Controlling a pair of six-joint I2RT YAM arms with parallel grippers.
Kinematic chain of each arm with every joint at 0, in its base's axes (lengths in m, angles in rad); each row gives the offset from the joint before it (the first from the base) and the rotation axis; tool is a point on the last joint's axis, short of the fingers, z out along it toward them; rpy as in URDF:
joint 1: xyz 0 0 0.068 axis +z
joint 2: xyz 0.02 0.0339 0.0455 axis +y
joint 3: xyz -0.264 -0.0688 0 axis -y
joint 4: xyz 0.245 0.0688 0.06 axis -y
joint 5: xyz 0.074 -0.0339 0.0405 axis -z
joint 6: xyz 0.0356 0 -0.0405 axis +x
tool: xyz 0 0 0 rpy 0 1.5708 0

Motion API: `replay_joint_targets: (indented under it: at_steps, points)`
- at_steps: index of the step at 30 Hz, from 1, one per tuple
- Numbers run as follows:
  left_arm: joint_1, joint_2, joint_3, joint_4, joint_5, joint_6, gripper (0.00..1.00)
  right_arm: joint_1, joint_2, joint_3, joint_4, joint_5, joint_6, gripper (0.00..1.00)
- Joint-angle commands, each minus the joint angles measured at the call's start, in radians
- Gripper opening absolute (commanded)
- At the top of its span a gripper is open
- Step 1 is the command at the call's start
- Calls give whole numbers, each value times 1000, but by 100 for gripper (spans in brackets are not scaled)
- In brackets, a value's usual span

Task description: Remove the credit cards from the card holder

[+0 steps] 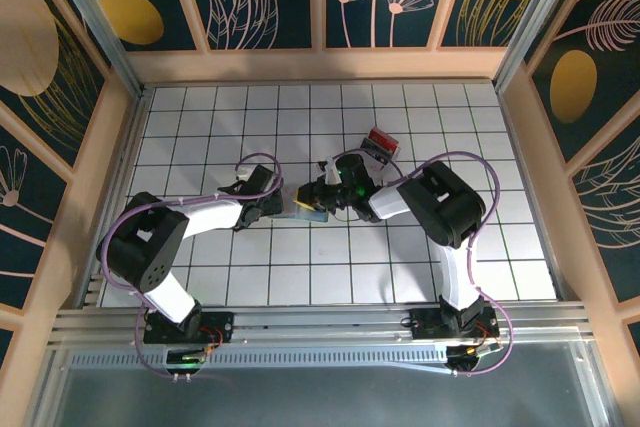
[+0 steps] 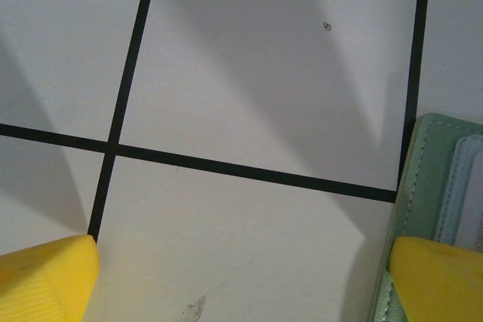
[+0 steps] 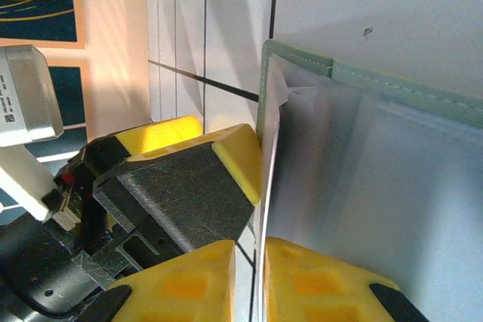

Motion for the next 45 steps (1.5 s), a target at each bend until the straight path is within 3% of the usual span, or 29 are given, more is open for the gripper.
replay_joint_targets:
  at_steps: [1,11,35,41,45]
  points:
    - [3,35,-4,-58,-7,-3,99,-4,-17,-2,59,-19,15,13]
    - [3,30,-13,-59,-15,-5,99,-11,-33,-28,58,-1,12,7]
    - [3,29,-9,-65,-19,-6,99,-26,-64,-65,58,9,7,12]
    - [3,23,-8,-68,-22,-5,99,-27,-65,-68,49,13,9,1]
    - [3,-10,-1,-76,-21,-3,99,-27,-69,-62,-3,29,-9,1]
